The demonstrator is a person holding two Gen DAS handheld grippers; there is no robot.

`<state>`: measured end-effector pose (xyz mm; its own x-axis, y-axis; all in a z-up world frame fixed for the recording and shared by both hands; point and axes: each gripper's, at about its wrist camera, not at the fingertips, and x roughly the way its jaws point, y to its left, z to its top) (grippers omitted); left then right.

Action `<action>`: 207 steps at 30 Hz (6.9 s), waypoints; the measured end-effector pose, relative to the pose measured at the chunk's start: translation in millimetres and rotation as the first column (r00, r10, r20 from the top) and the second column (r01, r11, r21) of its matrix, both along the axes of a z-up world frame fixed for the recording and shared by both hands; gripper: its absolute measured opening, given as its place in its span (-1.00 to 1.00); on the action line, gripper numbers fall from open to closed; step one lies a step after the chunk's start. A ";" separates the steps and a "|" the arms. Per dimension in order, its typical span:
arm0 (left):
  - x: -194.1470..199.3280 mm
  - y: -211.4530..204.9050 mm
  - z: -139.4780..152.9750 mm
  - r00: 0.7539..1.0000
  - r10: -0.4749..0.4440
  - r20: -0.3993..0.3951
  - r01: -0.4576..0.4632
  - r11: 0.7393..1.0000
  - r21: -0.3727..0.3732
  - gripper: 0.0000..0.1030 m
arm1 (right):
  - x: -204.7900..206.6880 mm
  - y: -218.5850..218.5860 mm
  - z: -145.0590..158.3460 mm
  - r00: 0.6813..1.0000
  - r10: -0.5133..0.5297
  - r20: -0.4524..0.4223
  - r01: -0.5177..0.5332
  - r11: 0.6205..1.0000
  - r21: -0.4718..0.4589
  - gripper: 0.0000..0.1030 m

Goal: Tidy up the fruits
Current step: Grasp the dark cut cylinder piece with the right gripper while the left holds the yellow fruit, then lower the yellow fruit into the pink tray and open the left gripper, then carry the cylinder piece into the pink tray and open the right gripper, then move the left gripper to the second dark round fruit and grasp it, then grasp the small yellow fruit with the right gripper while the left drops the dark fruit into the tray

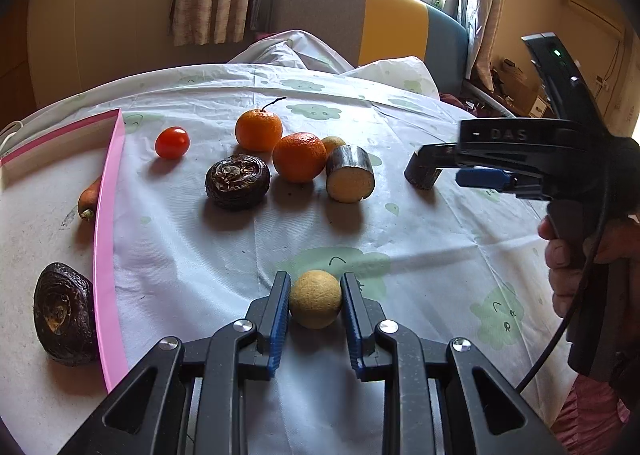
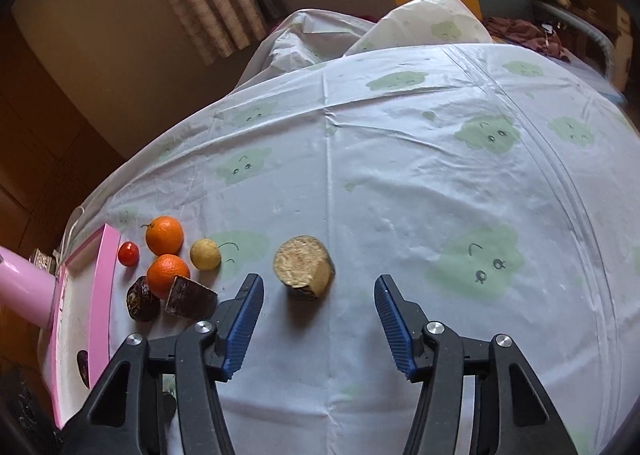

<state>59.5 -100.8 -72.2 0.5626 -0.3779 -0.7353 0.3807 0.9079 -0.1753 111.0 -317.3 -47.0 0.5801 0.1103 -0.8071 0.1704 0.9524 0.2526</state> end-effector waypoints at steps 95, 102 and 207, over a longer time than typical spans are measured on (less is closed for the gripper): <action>-12.3 206.2 65.8 0.892 0.452 0.003 -0.451 0.892 -0.039 -0.36 | -63.6 250.4 30.1 0.804 0.586 0.099 -0.588 0.809 -0.022 -0.33; -21.4 194.9 69.6 0.916 0.400 0.025 -0.398 0.915 -0.061 -0.26 | -48.2 245.2 51.2 0.821 0.546 0.166 -0.543 0.837 -0.067 -0.38; 53.3 52.7 45.3 0.987 0.149 -0.067 -0.152 0.988 -0.042 -0.23 | 73.2 70.8 -13.1 0.969 0.217 -0.119 -0.213 0.976 0.050 -0.48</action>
